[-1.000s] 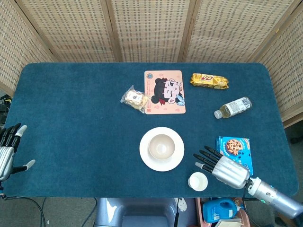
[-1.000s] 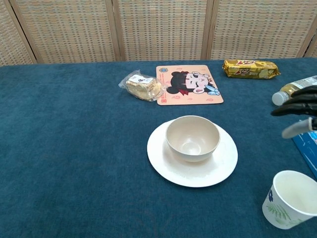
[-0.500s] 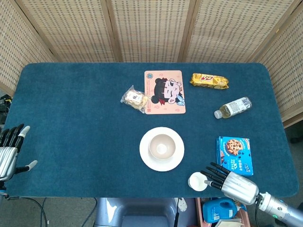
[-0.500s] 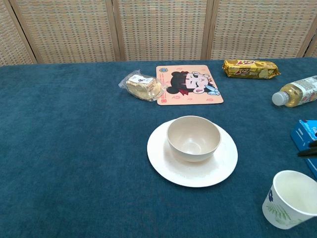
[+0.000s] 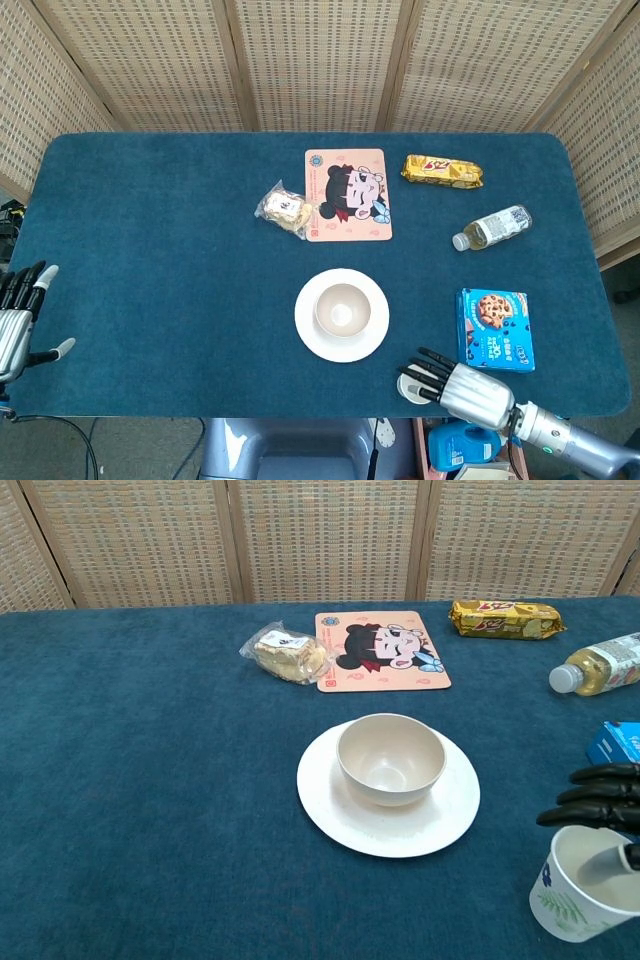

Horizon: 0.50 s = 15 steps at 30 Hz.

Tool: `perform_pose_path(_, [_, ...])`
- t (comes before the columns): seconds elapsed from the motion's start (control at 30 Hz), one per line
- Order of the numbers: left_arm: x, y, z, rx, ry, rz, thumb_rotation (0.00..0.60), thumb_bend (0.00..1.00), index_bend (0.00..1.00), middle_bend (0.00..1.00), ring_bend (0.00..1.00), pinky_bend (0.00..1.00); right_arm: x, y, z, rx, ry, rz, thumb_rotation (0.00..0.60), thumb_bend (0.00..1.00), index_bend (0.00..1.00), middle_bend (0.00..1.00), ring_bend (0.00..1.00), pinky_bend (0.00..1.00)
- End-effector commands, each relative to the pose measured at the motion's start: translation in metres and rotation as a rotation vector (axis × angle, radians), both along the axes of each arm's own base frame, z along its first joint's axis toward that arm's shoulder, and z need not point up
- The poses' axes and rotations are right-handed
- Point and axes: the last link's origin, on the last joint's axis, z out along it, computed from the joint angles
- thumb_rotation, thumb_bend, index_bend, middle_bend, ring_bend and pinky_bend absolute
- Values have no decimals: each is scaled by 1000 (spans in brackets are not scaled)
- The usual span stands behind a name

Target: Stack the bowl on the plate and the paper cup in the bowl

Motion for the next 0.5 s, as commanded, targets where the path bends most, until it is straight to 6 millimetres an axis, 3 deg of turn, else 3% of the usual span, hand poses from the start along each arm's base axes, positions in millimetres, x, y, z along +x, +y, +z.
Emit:
perform_pose_path(0.03, [-1, 0, 1, 1, -2, 4, 600, 0, 0, 0, 0, 0, -1, -6, -7, 9, 8, -18, 600, 252, 338, 0, 0, 0])
perform_pose_path(0.17, [-1, 0, 0, -4, -1, 1, 600, 0, 0, 0, 0, 0, 2, -7, -10, 20, -11, -27, 600, 295, 433, 0, 0, 0])
perform_pose_path(0.27, [-1, 1, 0, -5, -3, 1, 600, 0, 0, 0, 0, 0, 5, -9, -13, 16, -40, -28, 600, 413, 508, 0, 0, 0])
perform_pose_path(0.5, [-2, 1, 0, -6, -8, 7, 600, 0, 0, 0, 0, 0, 10, -9, -18, 43, -126, -72, 600, 474, 609, 0, 0, 0])
